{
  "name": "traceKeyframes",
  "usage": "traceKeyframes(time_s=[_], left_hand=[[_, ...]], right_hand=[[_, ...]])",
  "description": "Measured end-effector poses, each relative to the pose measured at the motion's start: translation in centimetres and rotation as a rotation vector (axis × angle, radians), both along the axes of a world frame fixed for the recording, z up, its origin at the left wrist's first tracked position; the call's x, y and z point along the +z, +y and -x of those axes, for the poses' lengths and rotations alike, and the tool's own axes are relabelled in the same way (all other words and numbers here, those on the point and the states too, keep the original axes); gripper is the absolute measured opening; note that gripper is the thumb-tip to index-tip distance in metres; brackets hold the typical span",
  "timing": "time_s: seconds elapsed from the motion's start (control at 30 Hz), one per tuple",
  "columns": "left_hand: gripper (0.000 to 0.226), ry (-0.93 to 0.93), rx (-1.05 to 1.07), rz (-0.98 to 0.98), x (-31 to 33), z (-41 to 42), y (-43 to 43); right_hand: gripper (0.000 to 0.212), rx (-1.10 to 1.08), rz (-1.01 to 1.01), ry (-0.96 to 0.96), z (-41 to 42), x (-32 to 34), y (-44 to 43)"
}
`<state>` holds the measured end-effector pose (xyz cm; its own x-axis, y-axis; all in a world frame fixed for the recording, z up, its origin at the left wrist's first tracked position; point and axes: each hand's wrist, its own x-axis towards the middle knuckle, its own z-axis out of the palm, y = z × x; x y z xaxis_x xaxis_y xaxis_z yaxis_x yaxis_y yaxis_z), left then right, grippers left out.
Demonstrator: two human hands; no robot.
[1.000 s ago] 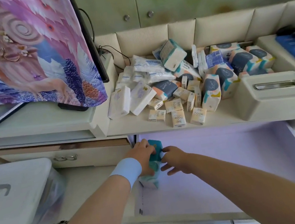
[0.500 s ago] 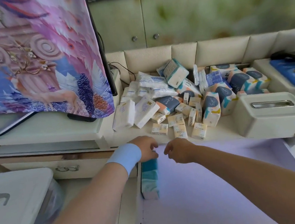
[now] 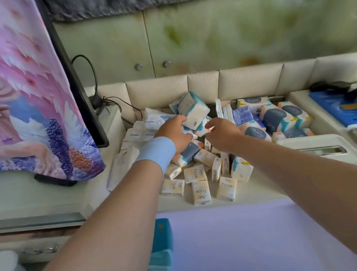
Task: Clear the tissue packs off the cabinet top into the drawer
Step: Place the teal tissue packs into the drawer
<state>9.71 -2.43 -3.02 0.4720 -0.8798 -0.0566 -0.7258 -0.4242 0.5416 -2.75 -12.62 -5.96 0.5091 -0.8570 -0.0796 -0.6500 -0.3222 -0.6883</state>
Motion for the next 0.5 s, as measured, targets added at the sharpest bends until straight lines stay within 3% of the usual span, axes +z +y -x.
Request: traceKeyframes(time_s=[0.17,0.33,0.5], left_hand=[[0.062,0.066,0.058,0.102,-1.3,-1.9,-4.4],[0.072,0.298,0.13,0.17,-1.6,-2.8,-8.5],[0.053,0.362,0.188,0.285,-3.3,-2.7,-9.3]], right_hand=[[0.052,-0.137,-0.091,-0.226,-3.5,-0.5,-4.2],[0.042,-0.212,-0.491,-0.499,-5.6,-0.9,-6.5],[0.036,-0.258,-0.578,-0.527,-5.4,-1.6,-7.4]])
